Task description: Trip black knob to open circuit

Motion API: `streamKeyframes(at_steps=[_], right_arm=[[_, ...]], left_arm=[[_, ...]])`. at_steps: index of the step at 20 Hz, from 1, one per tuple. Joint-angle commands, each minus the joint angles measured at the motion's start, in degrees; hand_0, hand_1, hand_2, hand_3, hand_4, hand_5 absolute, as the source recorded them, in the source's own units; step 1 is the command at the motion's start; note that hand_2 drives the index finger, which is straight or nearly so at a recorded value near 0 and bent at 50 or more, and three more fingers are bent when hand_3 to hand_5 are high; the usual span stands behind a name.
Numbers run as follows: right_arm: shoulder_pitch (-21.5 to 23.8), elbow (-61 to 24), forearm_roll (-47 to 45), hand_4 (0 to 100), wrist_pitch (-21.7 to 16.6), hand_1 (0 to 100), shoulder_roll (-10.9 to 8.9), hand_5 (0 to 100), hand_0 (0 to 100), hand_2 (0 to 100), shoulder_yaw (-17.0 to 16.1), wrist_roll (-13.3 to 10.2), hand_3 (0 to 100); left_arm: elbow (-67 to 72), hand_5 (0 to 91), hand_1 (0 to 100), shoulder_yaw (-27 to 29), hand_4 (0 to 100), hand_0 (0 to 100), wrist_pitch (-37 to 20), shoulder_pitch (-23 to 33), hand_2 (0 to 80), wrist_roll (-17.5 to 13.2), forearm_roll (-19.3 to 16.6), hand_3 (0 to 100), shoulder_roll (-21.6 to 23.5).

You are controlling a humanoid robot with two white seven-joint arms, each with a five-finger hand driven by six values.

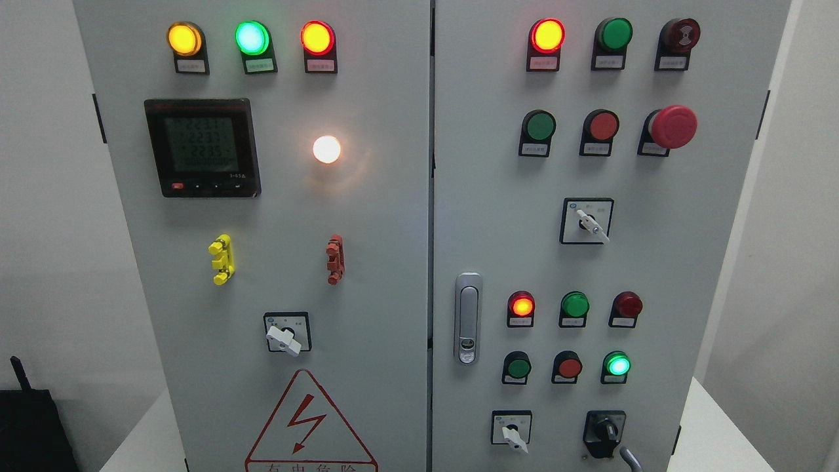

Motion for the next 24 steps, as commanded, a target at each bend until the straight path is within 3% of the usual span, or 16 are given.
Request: streamKeyframes(at_steps=[1,7,13,15,19,24], right_arm=[[1.2,-1.1,0.0,100,-0.3,0,0.12,97,0,0,1.6,0.0,100],[4.2,-4.4,0.0,99,-0.3,0,0.21,94,0,0,1.9,0.0,100],[8.1,-7.2,0.0,88,-0.7,0,0.21,89,0,0,2.0,0.3,100],[9.2,-7.8,0.0,80,-1.0,0,0.30,81,0,0,2.1,0.5,94],[10.9,-8.6,0.0,47,-1.2,0,0.21,49,0,0,2.2,1.0,60],[12.1,-8.9,0.0,33,-2.0,0,0.21,37,0,0,2.2,1.1,41]], left_arm=[[0.0,0.0,39,0.0,0,12,0.0,0.0,0.0,0.0,-1.3,0,0.0],[0.0,0.0,39,0.0,0,12,0.0,0.0,0.0,0.0,-1.3,0,0.0],[0.0,0.0,39,0.0,0,12,0.1,0.0,0.0,0.0,-1.3,0,0.0],[0.0,0.0,39,0.0,0,12,0.1,0.0,0.0,0.0,-1.3,0,0.0],[0.0,0.0,39,0.0,0,12,0.1,0.0,0.0,0.0,-1.3,0,0.0],[0.0,0.0,39,0.0,0,12,0.0,0.0,0.0,0.0,-1.3,0,0.0]])
